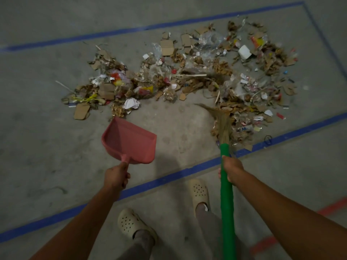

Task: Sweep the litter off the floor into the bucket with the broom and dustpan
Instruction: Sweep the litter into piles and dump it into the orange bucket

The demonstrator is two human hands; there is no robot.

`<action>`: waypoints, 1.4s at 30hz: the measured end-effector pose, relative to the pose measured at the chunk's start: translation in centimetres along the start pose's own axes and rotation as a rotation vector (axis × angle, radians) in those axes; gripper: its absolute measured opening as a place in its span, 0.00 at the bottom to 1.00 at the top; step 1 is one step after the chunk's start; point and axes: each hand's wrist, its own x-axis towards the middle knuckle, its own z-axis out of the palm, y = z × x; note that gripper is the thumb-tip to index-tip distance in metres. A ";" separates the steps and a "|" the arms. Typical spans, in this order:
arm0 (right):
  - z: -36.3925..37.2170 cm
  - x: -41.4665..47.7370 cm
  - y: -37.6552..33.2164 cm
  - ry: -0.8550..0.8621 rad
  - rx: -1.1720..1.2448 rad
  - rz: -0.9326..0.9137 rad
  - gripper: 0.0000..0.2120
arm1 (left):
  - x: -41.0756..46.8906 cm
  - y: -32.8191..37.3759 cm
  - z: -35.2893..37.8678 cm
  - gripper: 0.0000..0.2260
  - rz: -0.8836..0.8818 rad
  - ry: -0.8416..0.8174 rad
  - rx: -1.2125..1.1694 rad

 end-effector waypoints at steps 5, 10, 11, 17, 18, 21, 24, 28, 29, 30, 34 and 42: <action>-3.0 -9.7 -1.3 -0.142 0.006 -0.044 0.15 | -5.9 3.3 -3.9 0.15 -0.014 -0.013 -0.120; -0.5 -18.0 -0.3 -0.253 0.005 -0.105 0.16 | -9.0 4.3 -9.7 0.15 0.011 -0.016 -0.211; 0.5 -19.3 -0.1 -0.276 0.013 -0.115 0.17 | -9.0 4.2 -11.0 0.17 0.020 0.001 -0.217; 8.4 -24.5 -1.1 -0.365 0.017 -0.233 0.15 | -5.6 3.7 -17.4 0.18 0.024 0.115 -0.220; 9.6 -24.9 -1.3 -0.380 0.001 -0.257 0.14 | -4.9 3.8 -18.1 0.19 0.022 0.129 -0.210; 13.1 -25.0 -1.8 -0.411 -0.072 -0.321 0.13 | -2.7 4.4 -19.8 0.19 0.001 0.162 -0.185; 16.5 -23.8 -2.7 -0.424 -0.129 -0.348 0.15 | -0.1 5.4 -20.9 0.18 -0.028 0.180 -0.154; 20.3 -22.7 -4.6 -0.434 -0.251 -0.369 0.18 | 3.1 6.9 -22.2 0.18 -0.062 0.207 -0.128; 21.2 -22.5 -5.1 -0.429 -0.287 -0.375 0.19 | 4.0 7.3 -22.6 0.18 -0.076 0.210 -0.113; 22.0 -22.2 -5.6 -0.424 -0.322 -0.381 0.19 | 5.0 7.8 -22.9 0.18 -0.085 0.204 -0.103; 26.6 -21.0 -7.6 -0.423 -0.463 -0.461 0.17 | 9.8 9.7 -24.3 0.20 -0.082 0.214 -0.105; 41.1 -17.2 -8.2 -0.471 -0.749 -0.635 0.19 | 19.0 9.0 -26.5 0.18 -0.061 0.225 -0.071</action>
